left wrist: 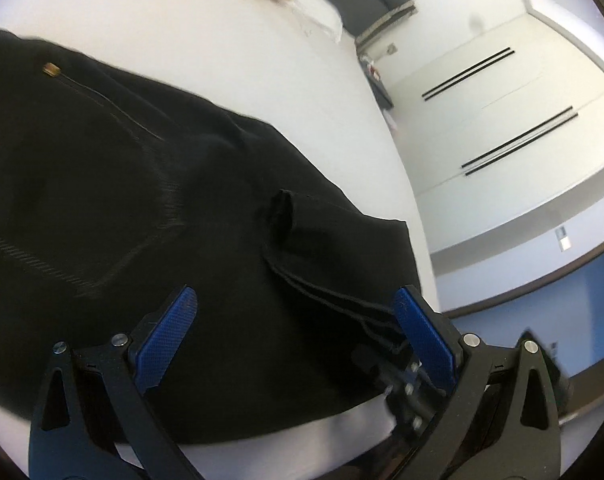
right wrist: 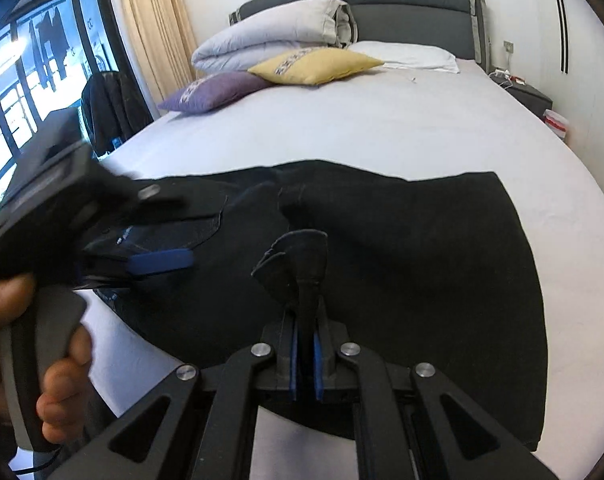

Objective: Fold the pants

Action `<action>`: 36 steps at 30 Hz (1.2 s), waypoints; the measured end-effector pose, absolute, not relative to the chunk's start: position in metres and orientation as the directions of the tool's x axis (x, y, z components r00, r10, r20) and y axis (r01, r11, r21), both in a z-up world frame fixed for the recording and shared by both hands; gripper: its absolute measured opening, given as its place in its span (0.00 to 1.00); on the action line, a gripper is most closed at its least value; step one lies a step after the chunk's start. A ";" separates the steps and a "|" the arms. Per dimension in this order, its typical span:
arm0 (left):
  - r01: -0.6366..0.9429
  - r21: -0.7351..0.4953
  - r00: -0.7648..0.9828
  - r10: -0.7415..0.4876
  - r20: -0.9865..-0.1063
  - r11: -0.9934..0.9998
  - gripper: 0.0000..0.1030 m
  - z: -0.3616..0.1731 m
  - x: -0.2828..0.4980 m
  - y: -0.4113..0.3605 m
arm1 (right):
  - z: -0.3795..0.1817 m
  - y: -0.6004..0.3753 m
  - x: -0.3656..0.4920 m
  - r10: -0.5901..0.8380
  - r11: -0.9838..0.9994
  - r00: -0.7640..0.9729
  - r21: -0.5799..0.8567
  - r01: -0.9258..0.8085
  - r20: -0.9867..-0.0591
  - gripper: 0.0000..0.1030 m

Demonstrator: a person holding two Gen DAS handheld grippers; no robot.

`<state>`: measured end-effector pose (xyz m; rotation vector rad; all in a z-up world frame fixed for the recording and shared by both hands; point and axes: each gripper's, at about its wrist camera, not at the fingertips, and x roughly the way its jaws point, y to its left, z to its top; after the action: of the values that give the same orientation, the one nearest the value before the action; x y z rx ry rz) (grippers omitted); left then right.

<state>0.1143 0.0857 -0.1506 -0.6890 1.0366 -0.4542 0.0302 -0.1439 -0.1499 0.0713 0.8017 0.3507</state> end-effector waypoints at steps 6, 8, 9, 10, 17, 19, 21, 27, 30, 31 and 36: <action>0.009 -0.734 0.324 -0.697 -0.640 0.679 0.98 -0.158 0.141 0.067 | -0.137 -0.155 0.023 0.362 0.932 0.682 0.242 -0.270 -0.635 0.07; -0.006 -0.750 0.302 -0.714 -0.632 0.661 0.98 -0.163 0.145 0.065 | -0.134 -0.157 0.020 0.375 0.927 0.687 0.246 -0.283 -0.622 0.07; -0.017 -0.759 0.294 -0.722 -0.626 0.651 0.98 -0.166 0.147 0.065 | -0.133 -0.158 0.019 0.378 0.926 0.687 0.247 -0.287 -0.620 0.07; -0.022 -0.773 0.286 -0.737 -0.612 0.634 0.98 -0.169 0.150 0.063 | -0.133 -0.157 0.016 0.385 0.923 0.685 0.244 -0.298 -0.619 0.07; 0.014 -0.808 0.231 -0.788 -0.571 0.589 0.32 -0.166 0.155 0.045 | -0.124 -0.153 0.005 0.394 0.918 0.689 0.227 -0.325 -0.608 0.08; 0.023 -0.805 0.220 -0.788 -0.575 0.593 0.21 -0.165 0.156 0.042 | -0.121 -0.153 0.002 0.391 0.920 0.695 0.223 -0.323 -0.603 0.08; 0.052 -0.796 0.221 -0.785 -0.579 0.603 0.12 -0.159 0.145 0.048 | -0.117 -0.153 0.001 0.383 0.923 0.702 0.214 -0.320 -0.601 0.08; 0.144 -0.773 0.252 -0.778 -0.575 0.618 0.09 -0.123 0.161 0.051 | -0.103 -0.136 0.006 0.380 0.922 0.719 0.173 -0.347 -0.582 0.08; 0.193 -0.736 0.279 -0.755 -0.593 0.649 0.09 -0.105 0.166 0.059 | -0.092 -0.115 0.014 0.386 0.915 0.732 0.133 -0.381 -0.562 0.08; 0.202 -0.721 0.291 -0.744 -0.602 0.663 0.09 -0.101 0.168 0.065 | -0.089 -0.107 0.019 0.391 0.912 0.734 0.126 -0.391 -0.555 0.08; 0.135 -0.689 0.319 -0.689 -0.650 0.712 0.09 -0.124 0.167 0.104 | -0.107 -0.074 0.043 0.418 0.894 0.693 0.127 -0.431 -0.587 0.08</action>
<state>0.1666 0.1037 -0.1238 -0.5809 1.1246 -0.5839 0.0431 -0.0740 -0.1070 -0.0208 0.6507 0.4737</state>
